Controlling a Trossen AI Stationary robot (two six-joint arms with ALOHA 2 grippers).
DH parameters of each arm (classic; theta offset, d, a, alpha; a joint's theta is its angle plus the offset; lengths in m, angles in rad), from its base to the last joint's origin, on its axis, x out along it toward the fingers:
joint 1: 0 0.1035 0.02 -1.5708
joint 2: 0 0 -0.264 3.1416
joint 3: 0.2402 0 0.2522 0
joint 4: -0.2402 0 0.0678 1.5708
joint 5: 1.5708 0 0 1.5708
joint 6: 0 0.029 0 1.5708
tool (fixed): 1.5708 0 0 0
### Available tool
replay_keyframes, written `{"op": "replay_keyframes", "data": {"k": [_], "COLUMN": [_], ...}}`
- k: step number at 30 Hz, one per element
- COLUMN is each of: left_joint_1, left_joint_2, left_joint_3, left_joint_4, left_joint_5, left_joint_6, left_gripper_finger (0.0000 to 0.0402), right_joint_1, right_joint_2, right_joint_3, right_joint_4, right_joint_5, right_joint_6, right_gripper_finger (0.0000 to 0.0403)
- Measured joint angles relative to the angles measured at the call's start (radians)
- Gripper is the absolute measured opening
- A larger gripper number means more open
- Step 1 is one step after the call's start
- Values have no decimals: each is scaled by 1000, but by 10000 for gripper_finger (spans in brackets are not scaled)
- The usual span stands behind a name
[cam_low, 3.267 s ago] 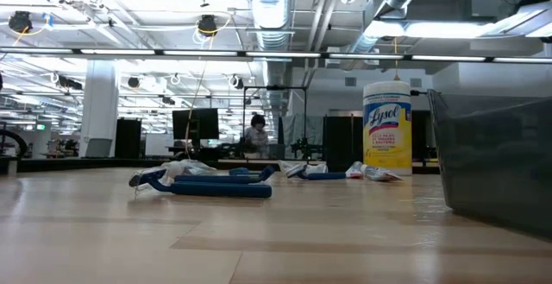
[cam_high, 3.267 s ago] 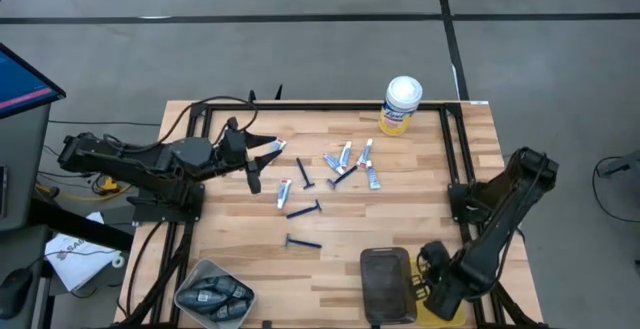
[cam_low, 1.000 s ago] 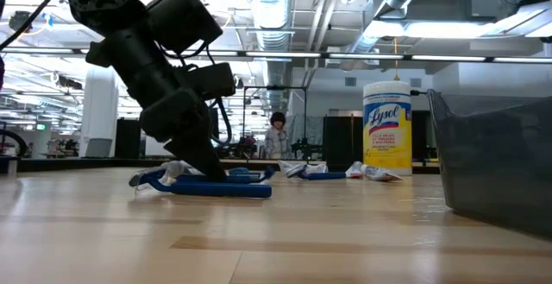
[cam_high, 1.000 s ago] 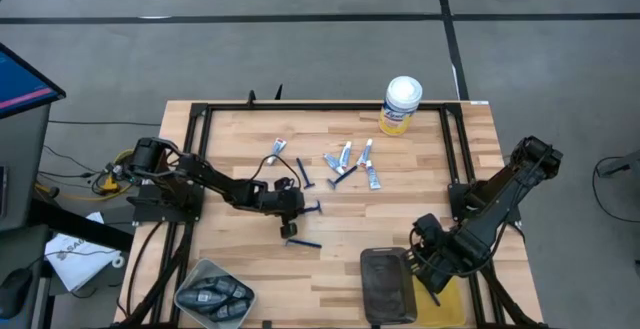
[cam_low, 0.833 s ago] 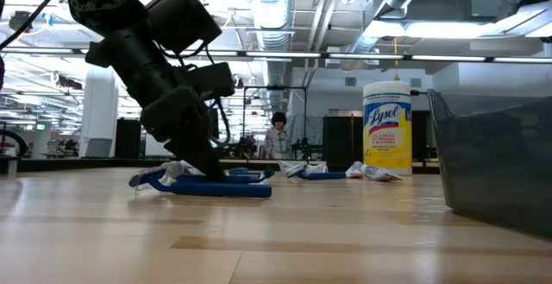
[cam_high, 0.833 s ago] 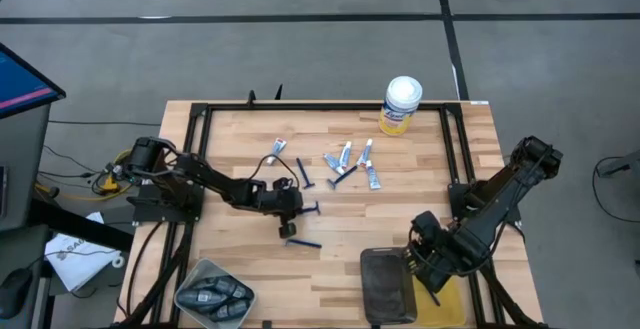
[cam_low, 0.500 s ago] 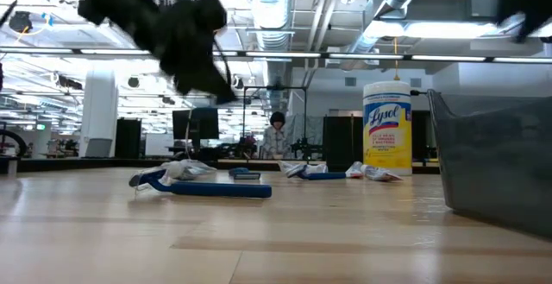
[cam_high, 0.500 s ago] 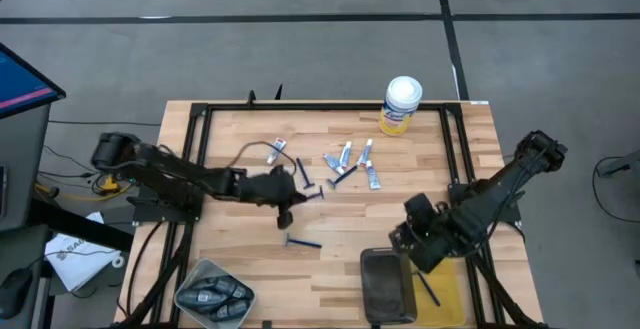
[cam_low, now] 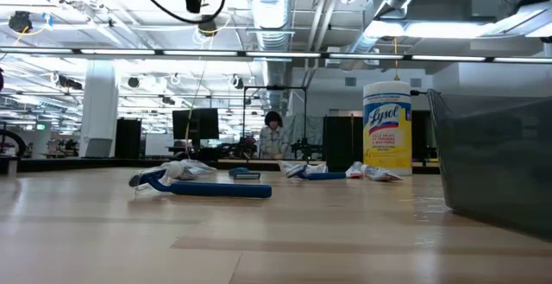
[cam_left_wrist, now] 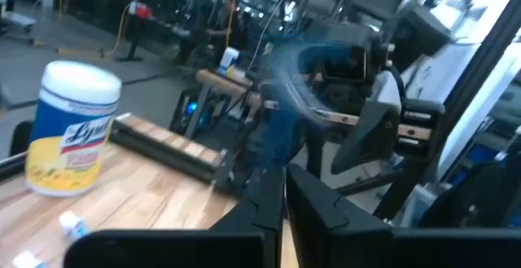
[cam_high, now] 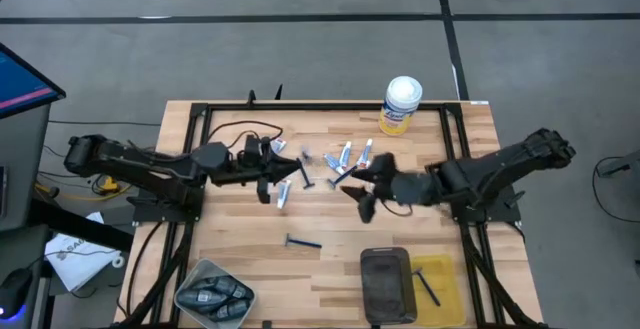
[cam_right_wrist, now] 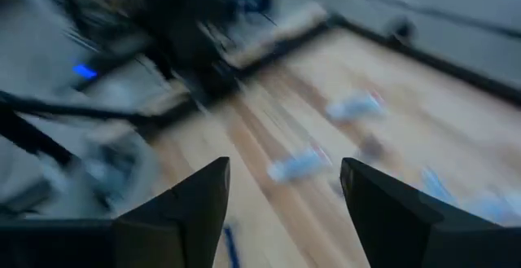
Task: Pick & Place Travel size toiletries
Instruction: Put the razor into the yellow bin
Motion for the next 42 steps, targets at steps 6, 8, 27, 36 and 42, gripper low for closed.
{"op": "replay_keyframes", "data": {"k": [6, 8, 27, 36, 42], "left_joint_1": [-17, -21, -74, -264, -258], "left_joint_2": [8, 6, 49, 325, 481], "left_joint_3": [0, 0, 1, 1, -1], "left_joint_4": [33, 37, -454, -475, -311], "left_joint_5": [0, 0, 255, 251, 273], "left_joint_6": [1, 4, 76, 230, 241], "left_gripper_finger": [1, 1, 66, 187, 210], "right_joint_1": [-126, -153, -25, 25, 29], "right_joint_2": [51, 59, -57, -40, -33], "right_joint_3": [0, 0, -1, -1, -1], "right_joint_4": [341, 358, -10, -86, -90], "right_joint_5": [-163, -210, -352, -320, -319], "right_joint_6": [-196, -206, -53, 19, 34], "right_gripper_finger": [227, 226, 225, 225, 225]}}
